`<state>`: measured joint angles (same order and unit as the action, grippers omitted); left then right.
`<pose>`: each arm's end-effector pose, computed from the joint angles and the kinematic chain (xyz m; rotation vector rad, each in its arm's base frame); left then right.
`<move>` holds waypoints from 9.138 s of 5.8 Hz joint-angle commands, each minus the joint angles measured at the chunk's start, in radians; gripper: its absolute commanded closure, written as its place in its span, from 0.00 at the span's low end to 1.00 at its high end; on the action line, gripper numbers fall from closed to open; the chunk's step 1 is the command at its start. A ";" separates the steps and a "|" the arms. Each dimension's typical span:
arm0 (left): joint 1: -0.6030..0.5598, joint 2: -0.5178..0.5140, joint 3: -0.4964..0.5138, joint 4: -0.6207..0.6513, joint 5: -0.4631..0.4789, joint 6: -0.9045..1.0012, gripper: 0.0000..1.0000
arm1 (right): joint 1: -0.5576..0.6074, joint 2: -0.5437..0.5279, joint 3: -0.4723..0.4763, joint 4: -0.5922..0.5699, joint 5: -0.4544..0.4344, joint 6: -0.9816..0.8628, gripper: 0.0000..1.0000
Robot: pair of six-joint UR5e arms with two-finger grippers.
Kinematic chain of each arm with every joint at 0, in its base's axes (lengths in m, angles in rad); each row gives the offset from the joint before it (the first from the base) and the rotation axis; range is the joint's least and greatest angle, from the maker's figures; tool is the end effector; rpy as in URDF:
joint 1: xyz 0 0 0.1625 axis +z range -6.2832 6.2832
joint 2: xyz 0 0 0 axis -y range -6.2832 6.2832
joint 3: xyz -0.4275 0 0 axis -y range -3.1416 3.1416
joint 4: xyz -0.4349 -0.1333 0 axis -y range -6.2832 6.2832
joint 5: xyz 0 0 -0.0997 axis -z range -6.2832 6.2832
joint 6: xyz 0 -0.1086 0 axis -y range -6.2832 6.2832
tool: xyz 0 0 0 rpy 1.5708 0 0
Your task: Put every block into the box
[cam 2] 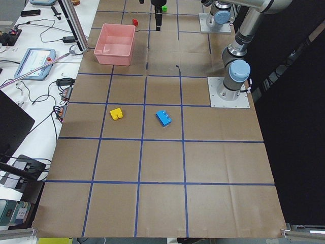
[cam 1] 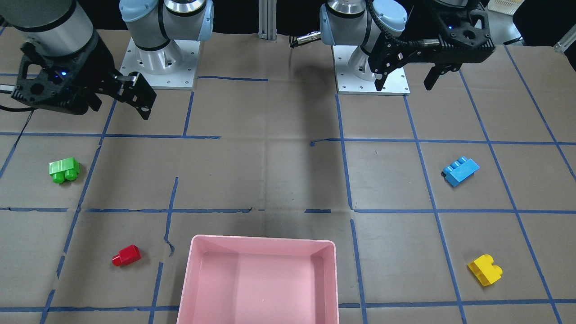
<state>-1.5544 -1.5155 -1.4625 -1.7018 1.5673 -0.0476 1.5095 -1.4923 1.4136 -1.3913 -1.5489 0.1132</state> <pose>-0.1253 -0.5108 0.5549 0.1003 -3.1356 0.0510 0.1014 -0.5626 0.5048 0.2734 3.1063 0.1581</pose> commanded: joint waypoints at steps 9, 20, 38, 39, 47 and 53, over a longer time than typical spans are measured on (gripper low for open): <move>0.553 0.106 -0.355 0.191 0.051 1.077 0.02 | -0.461 0.150 0.069 -0.215 -0.080 -1.005 0.00; 0.648 -0.345 -0.587 0.763 0.065 1.490 0.01 | -0.535 0.213 0.637 -0.838 -0.080 -1.100 0.00; -0.126 -0.622 0.249 0.632 -0.147 -0.003 0.96 | -0.177 0.113 -0.077 0.009 -0.066 -0.272 0.55; -0.169 -0.714 0.369 0.631 -0.153 -0.100 0.92 | -0.119 0.113 -0.082 0.020 -0.066 -0.191 0.55; 0.111 -0.525 0.042 0.567 0.008 0.450 0.01 | -0.056 0.235 -0.103 -0.159 0.022 -0.143 0.54; 0.439 -0.688 0.013 0.712 -0.139 0.025 0.01 | 0.271 0.711 -0.492 -0.349 0.035 0.191 0.46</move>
<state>-1.1357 -2.1673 -1.4612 -1.0265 1.4301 0.0085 1.7685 -0.8327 0.9355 -1.6985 -1.5138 0.2897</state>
